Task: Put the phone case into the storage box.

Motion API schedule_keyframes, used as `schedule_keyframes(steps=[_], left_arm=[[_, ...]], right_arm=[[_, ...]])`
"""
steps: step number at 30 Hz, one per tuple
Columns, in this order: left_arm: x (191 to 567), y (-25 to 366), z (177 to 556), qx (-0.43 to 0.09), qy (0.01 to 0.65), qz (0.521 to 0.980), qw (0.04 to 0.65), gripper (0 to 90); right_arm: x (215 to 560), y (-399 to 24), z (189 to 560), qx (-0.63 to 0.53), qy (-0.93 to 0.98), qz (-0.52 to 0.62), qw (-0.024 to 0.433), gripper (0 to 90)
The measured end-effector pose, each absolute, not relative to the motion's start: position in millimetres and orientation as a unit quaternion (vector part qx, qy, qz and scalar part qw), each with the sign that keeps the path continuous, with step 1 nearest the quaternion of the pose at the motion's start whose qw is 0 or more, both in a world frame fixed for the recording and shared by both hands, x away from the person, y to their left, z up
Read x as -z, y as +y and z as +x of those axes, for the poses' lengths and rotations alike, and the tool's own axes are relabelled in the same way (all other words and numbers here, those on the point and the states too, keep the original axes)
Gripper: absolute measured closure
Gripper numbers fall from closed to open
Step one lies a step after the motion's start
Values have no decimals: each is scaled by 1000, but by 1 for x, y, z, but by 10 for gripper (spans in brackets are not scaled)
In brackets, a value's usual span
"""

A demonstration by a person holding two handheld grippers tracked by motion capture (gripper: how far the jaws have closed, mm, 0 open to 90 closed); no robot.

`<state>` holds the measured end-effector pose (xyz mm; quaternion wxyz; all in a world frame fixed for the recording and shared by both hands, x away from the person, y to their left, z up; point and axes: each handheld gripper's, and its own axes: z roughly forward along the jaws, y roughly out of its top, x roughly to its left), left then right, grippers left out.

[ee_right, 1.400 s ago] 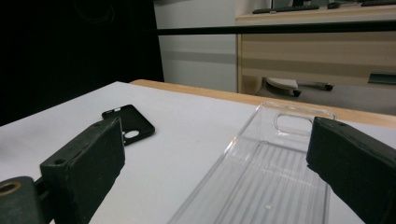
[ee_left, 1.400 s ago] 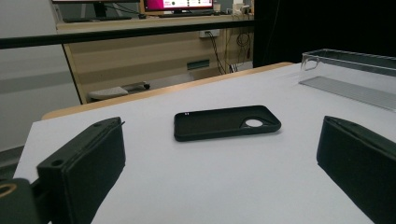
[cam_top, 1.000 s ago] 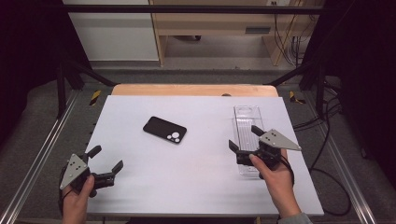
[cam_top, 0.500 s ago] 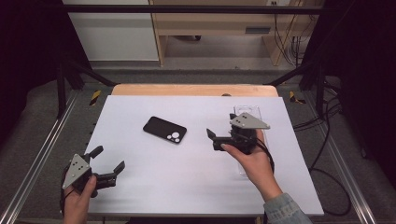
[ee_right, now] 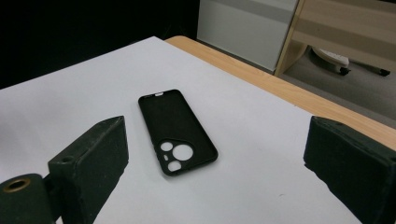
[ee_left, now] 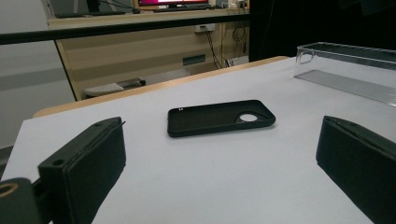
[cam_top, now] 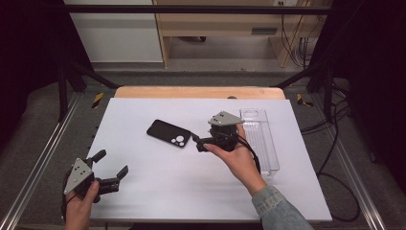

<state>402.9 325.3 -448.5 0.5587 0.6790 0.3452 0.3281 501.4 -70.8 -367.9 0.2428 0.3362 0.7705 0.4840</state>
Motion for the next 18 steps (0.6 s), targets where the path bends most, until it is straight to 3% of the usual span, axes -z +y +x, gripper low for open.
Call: schedule_keyframes(steps=[18], left_arm=[[449, 325, 403, -327, 344, 679, 560, 17]], right_arm=[[392, -54, 511, -458, 792, 342, 214, 82]])
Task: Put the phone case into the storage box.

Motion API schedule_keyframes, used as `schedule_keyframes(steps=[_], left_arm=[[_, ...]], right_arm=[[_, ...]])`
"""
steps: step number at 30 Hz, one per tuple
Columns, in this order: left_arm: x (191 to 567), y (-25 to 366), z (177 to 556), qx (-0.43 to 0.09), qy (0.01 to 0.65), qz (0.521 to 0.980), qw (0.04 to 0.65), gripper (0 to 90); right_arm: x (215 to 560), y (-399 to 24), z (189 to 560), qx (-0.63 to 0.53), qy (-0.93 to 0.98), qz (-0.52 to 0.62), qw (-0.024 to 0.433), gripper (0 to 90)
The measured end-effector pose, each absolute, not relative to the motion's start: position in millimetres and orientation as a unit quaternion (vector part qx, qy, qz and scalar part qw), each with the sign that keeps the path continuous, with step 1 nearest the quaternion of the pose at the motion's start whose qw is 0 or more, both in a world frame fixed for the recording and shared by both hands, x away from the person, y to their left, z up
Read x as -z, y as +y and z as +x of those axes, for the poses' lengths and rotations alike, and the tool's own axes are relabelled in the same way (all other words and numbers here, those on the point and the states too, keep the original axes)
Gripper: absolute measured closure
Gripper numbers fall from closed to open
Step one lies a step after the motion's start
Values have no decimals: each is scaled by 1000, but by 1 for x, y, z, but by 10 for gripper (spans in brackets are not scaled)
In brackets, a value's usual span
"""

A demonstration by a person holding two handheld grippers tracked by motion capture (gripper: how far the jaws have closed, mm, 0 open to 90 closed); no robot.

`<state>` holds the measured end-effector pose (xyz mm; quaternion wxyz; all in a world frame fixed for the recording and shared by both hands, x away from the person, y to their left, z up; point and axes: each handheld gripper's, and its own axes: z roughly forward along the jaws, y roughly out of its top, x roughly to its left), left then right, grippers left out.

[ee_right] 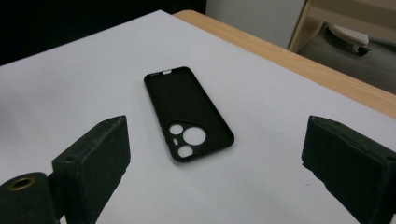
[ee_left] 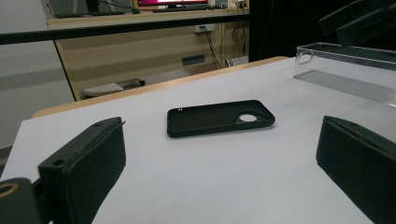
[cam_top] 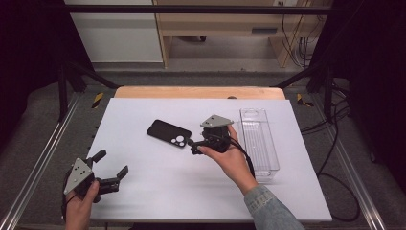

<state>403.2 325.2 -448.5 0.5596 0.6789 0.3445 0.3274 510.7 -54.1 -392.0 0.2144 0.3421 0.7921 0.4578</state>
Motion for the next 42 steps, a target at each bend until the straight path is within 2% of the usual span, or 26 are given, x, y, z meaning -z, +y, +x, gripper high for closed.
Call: schedule_keyframes(steps=[5, 7, 11, 13, 16, 17, 18, 19, 21, 22, 23, 25, 26, 30, 33, 42], left_arm=[[449, 325, 403, -327, 343, 680, 560, 17], [448, 325, 403, -326, 343, 680, 561, 17], [448, 325, 403, -327, 342, 680, 561, 17], [448, 325, 403, -327, 342, 680, 561, 17], [448, 325, 403, -326, 341, 680, 561, 17], [448, 324, 404, -325, 341, 680, 562, 17], [448, 324, 404, -325, 341, 680, 562, 17], [448, 324, 404, -325, 340, 682, 561, 17], [448, 323, 404, -325, 339, 682, 561, 17], [448, 323, 404, -325, 339, 682, 561, 17], [448, 323, 404, -325, 339, 681, 561, 17], [448, 324, 404, -325, 339, 681, 562, 17], [448, 324, 404, -325, 339, 681, 562, 17], [448, 324, 404, -325, 337, 680, 564, 17], [448, 323, 404, -325, 336, 681, 564, 17], [448, 323, 405, -325, 336, 681, 564, 17]], right_arm=[[400, -50, 512, -450, 798, 342, 207, 89], [405, -46, 513, -441, 803, 338, 216, 157], [411, -42, 516, -430, 810, 338, 211, 157], [417, -38, 518, -420, 819, 335, 202, 193], [423, -32, 519, -409, 829, 326, 198, 298], [425, -30, 519, -407, 831, 322, 200, 360], [425, -30, 519, -407, 831, 322, 200, 360], [429, -27, 520, -401, 838, 313, 198, 436], [434, -23, 522, -398, 842, 308, 196, 526], [434, -23, 522, -398, 842, 308, 196, 526], [438, -19, 522, -400, 843, 302, 194, 607], [441, -15, 523, -400, 847, 295, 188, 681], [441, -15, 523, -400, 847, 295, 188, 681], [453, -10, 530, -411, 842, 300, 179, 789], [458, -8, 534, -419, 835, 305, 182, 835], [468, 1, 546, -425, 822, 326, 192, 881]])
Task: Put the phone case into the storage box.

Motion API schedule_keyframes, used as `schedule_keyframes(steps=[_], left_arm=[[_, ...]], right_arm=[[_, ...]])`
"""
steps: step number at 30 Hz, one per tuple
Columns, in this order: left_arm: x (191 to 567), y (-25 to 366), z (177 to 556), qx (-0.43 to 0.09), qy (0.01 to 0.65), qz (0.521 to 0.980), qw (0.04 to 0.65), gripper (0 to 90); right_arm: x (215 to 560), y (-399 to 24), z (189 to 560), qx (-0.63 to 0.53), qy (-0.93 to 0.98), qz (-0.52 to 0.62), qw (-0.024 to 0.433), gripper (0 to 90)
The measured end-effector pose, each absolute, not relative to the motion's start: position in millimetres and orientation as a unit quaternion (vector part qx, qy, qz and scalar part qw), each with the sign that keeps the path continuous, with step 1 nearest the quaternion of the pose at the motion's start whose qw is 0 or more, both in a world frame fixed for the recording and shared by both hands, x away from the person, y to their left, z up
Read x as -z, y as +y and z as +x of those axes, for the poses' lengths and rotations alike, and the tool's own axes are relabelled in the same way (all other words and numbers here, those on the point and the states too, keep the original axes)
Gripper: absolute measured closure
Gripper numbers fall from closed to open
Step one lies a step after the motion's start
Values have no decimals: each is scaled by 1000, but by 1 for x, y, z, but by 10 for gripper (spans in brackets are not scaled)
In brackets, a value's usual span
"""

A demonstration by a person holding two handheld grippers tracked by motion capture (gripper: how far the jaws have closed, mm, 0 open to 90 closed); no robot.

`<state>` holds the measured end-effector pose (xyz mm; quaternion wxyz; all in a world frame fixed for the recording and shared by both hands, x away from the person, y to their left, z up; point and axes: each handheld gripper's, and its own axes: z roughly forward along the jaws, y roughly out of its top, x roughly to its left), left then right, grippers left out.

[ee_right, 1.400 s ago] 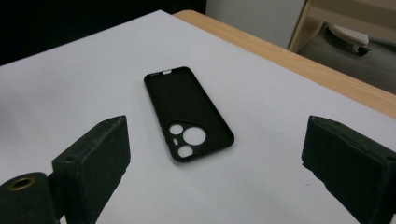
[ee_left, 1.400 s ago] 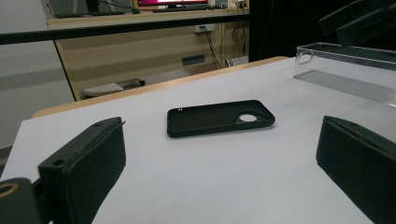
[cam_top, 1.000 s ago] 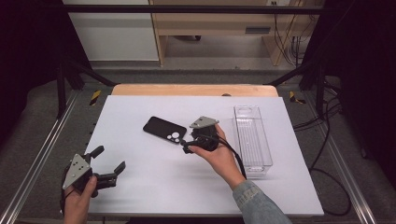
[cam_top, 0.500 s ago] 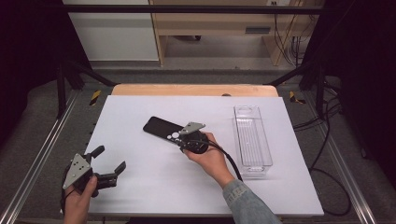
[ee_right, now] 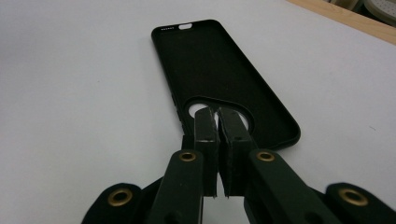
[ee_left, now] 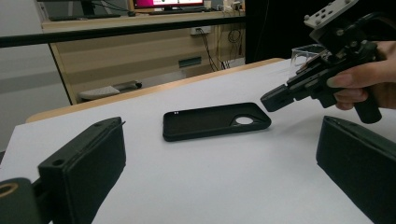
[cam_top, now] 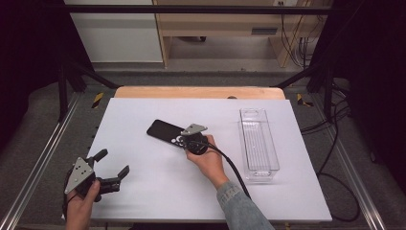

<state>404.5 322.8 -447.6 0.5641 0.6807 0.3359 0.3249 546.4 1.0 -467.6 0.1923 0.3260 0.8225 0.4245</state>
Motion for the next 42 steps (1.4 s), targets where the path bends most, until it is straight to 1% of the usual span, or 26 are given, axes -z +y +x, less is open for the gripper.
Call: schedule_keyframes(steps=[7, 11, 15, 17, 19, 21, 28, 34, 37, 39, 42], left_arm=[[448, 322, 405, -324, 335, 681, 565, 17], [448, 323, 405, -325, 336, 680, 565, 17], [448, 323, 405, -325, 336, 680, 565, 17], [448, 323, 405, -324, 336, 680, 565, 17], [448, 323, 405, -323, 338, 681, 563, 17], [448, 323, 405, -323, 338, 682, 563, 17], [449, 322, 405, -323, 337, 684, 560, 17], [449, 322, 405, -324, 338, 685, 558, 17], [449, 322, 405, -325, 338, 685, 558, 17], [449, 322, 405, -325, 337, 685, 558, 17], [449, 321, 405, -324, 337, 686, 558, 17]], right_arm=[[477, 7, 556, -406, 827, 338, 191, 890], [482, 10, 559, -391, 839, 325, 193, 888], [481, 14, 560, -380, 847, 323, 186, 900], [480, 14, 558, -372, 851, 324, 179, 900], [478, 11, 556, -362, 858, 328, 162, 900], [477, 10, 555, -355, 862, 324, 159, 900], [476, -2, 538, -344, 867, 328, 146, 900], [477, -13, 515, -348, 869, 317, 151, 900], [477, -15, 509, -346, 870, 316, 151, 900], [478, -17, 503, -347, 873, 305, 159, 900], [478, -20, 497, -347, 873, 306, 155, 900]])
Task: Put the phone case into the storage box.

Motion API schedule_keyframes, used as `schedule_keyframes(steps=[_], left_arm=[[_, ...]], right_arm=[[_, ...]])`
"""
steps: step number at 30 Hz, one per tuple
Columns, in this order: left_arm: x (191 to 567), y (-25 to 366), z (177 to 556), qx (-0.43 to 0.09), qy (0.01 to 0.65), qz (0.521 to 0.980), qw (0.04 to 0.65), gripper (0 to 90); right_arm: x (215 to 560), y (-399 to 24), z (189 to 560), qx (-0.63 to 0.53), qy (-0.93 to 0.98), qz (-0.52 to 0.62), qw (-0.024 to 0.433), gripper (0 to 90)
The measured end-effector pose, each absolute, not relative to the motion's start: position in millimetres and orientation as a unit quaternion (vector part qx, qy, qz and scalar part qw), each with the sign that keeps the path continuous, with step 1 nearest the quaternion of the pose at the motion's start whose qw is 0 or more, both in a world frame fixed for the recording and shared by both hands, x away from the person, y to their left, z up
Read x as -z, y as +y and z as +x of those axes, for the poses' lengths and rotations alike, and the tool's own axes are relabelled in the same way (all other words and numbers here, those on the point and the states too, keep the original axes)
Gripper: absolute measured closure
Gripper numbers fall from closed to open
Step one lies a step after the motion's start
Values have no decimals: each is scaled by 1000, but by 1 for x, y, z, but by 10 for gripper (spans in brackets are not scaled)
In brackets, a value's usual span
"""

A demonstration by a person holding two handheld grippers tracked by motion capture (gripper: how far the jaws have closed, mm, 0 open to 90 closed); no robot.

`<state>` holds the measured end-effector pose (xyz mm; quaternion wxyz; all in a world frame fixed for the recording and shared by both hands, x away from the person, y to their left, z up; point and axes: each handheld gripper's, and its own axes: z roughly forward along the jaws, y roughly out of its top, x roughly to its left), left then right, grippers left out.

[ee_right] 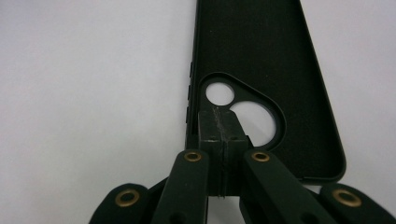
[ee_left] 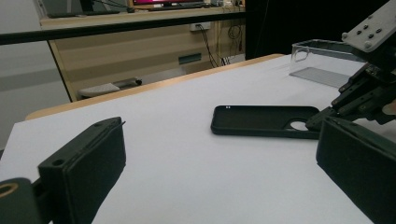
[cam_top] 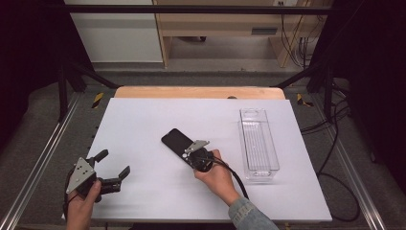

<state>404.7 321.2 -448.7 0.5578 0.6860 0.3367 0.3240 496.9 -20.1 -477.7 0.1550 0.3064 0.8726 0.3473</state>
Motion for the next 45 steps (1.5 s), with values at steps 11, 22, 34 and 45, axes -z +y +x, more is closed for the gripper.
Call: schedule_keyframes(steps=[11, 22, 34, 45], left_arm=[[450, 321, 404, -316, 345, 682, 561, 18], [450, 321, 403, -321, 346, 684, 557, 19], [450, 323, 402, -323, 350, 681, 556, 19], [450, 318, 403, -334, 331, 700, 537, 20]], right_arm=[[478, -29, 480, -348, 875, 302, 149, 900], [478, -43, 458, -350, 878, 295, 139, 900], [477, -57, 440, -355, 878, 299, 120, 900], [477, -71, 425, -353, 881, 295, 112, 900]])
